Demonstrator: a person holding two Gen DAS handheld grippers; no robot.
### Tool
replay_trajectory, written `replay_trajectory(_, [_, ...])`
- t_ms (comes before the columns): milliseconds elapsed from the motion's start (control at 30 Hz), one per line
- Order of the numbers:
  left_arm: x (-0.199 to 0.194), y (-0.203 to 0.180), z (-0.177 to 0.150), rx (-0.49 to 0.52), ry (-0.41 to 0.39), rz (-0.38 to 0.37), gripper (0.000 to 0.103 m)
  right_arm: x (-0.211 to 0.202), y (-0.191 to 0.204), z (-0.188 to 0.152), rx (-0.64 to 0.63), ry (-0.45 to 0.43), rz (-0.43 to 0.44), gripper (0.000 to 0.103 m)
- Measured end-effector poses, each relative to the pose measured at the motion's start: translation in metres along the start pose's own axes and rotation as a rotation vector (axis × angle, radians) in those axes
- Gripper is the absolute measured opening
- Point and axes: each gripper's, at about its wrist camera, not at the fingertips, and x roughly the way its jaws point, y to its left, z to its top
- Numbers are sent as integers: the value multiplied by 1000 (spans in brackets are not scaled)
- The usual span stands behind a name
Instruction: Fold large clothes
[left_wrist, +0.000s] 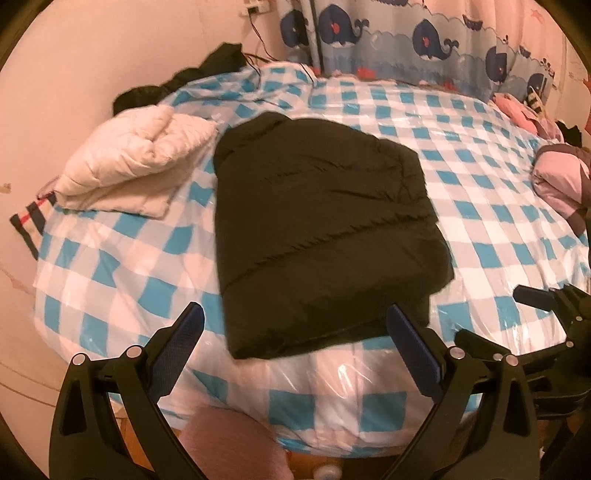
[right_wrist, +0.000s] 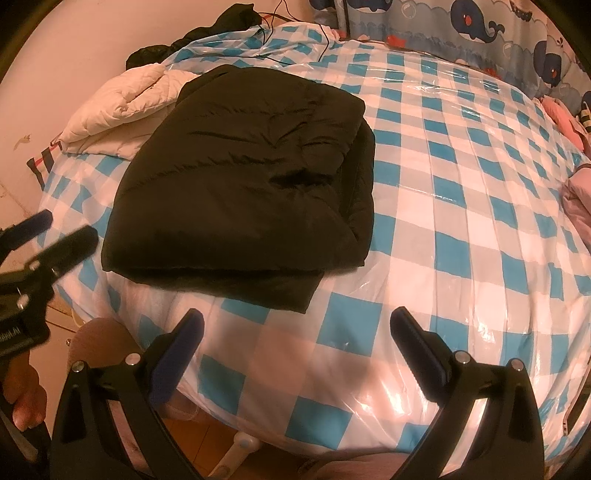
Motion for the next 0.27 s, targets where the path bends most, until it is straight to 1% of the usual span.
replay_trajectory(133, [0,-7,-3,21,-1,9,95,1,-2,-1,3,3,-2,97])
replay_trajectory(267, [-1,-8,-4,22,-3,-1,95,2,-5,-3,9,6,-3,97])
